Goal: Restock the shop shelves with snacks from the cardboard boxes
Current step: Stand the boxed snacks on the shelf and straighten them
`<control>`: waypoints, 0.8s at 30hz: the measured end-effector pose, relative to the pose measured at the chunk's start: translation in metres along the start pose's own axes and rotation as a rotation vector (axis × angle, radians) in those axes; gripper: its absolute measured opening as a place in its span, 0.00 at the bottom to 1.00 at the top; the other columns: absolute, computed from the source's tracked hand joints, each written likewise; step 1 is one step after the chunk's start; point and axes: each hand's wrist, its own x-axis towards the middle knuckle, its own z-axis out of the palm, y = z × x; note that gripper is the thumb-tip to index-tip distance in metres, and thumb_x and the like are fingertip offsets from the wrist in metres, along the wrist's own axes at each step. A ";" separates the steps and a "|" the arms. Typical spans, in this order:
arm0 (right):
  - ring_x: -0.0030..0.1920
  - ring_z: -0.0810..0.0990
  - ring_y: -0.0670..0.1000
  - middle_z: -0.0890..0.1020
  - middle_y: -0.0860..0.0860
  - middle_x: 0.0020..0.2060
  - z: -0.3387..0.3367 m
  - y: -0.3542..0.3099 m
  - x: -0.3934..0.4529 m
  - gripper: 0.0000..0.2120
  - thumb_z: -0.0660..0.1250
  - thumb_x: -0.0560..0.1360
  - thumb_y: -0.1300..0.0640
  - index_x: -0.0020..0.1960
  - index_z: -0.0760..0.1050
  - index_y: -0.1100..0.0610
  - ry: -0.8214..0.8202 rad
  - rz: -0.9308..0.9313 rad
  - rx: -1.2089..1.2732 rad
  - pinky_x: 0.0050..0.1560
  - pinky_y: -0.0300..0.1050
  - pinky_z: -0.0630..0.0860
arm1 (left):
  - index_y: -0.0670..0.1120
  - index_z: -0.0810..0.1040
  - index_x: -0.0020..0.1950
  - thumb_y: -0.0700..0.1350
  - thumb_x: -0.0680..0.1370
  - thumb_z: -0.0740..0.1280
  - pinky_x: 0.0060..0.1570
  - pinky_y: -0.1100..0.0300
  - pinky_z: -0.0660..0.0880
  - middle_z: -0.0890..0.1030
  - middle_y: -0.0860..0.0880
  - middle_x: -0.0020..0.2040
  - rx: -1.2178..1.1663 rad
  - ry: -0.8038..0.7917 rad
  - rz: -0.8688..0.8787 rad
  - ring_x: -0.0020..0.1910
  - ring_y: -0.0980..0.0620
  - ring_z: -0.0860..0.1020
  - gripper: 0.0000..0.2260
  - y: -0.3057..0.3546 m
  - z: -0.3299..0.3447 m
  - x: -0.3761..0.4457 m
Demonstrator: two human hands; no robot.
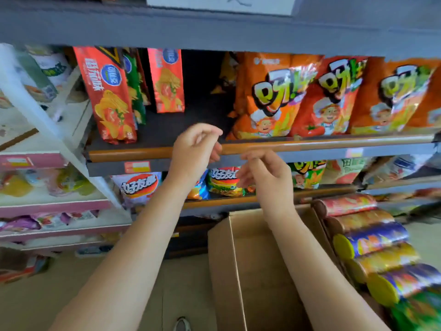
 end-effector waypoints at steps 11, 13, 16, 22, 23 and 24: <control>0.46 0.78 0.57 0.81 0.54 0.43 -0.271 0.168 -0.129 0.05 0.66 0.76 0.59 0.49 0.80 0.57 0.480 0.302 -0.577 0.46 0.47 0.71 | 0.48 0.82 0.51 0.45 0.81 0.65 0.34 0.69 0.73 0.82 0.52 0.42 0.357 -0.639 -0.308 0.38 0.59 0.80 0.07 -0.096 0.283 -0.165; 0.50 0.76 0.63 0.79 0.60 0.47 -0.314 0.189 -0.146 0.10 0.64 0.74 0.58 0.51 0.79 0.61 0.600 0.217 -0.720 0.52 0.53 0.69 | 0.47 0.83 0.52 0.44 0.78 0.69 0.42 0.65 0.73 0.83 0.50 0.46 0.417 -0.713 -0.248 0.48 0.52 0.81 0.05 -0.100 0.326 -0.186; 0.51 0.75 0.65 0.77 0.65 0.49 -0.373 0.215 -0.167 0.17 0.67 0.71 0.58 0.57 0.77 0.64 0.803 0.316 -0.763 0.51 0.56 0.68 | 0.45 0.82 0.56 0.45 0.75 0.72 0.44 0.69 0.70 0.81 0.48 0.52 0.501 -0.799 -0.160 0.49 0.49 0.79 0.11 -0.101 0.378 -0.211; 0.65 0.69 0.66 0.71 0.66 0.62 -0.430 0.250 -0.194 0.28 0.71 0.73 0.55 0.67 0.68 0.67 0.890 0.776 -0.623 0.62 0.60 0.68 | 0.48 0.78 0.62 0.53 0.75 0.72 0.57 0.59 0.69 0.75 0.50 0.60 0.711 -0.997 0.064 0.61 0.50 0.73 0.18 -0.106 0.444 -0.251; 0.67 0.67 0.67 0.70 0.67 0.65 -0.433 0.254 -0.199 0.30 0.70 0.74 0.54 0.69 0.66 0.67 0.910 0.806 -0.593 0.63 0.61 0.67 | 0.48 0.78 0.63 0.54 0.76 0.71 0.55 0.60 0.68 0.76 0.49 0.61 0.758 -1.017 0.108 0.61 0.50 0.73 0.18 -0.107 0.452 -0.257; 0.68 0.66 0.67 0.68 0.67 0.68 -0.436 0.258 -0.205 0.32 0.70 0.75 0.53 0.71 0.63 0.67 0.931 0.841 -0.545 0.65 0.61 0.66 | 0.48 0.77 0.64 0.55 0.77 0.69 0.55 0.59 0.67 0.76 0.49 0.61 0.809 -1.021 0.154 0.61 0.49 0.73 0.19 -0.107 0.459 -0.262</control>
